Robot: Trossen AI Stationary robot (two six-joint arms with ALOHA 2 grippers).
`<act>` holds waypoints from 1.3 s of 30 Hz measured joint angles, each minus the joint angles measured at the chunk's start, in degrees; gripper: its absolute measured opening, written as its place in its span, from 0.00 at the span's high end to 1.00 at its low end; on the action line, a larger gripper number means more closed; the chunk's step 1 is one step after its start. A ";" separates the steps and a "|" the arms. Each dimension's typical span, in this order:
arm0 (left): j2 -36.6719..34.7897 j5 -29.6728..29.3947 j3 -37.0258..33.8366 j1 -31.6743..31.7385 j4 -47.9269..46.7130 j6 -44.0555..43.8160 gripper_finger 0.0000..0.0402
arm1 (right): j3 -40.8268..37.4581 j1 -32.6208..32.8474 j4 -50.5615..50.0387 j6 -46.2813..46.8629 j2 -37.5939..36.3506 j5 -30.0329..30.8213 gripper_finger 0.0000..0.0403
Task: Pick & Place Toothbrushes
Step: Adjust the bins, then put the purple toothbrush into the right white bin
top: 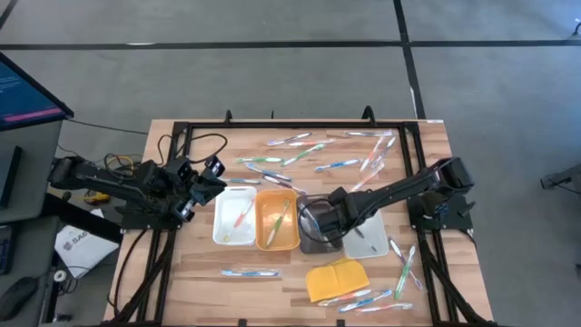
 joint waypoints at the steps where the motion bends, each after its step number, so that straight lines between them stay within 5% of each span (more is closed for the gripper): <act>1: 0.00 0.00 0.00 0.00 -0.01 0.00 0.89 | 0.00 -0.54 0.54 -0.88 0.00 0.21 1.00; 13: 0.00 0.00 0.00 -0.01 -0.07 0.00 0.89 | 0.00 -5.33 4.89 -7.02 0.02 0.51 1.00; 32: 0.00 0.00 0.00 -0.01 -0.06 0.05 0.89 | 0.07 -2.05 4.72 -4.53 -2.63 1.69 1.00; 39: 0.00 -0.24 0.00 0.06 -0.02 1.40 0.89 | 0.07 1.19 11.78 -11.69 -10.76 12.50 1.00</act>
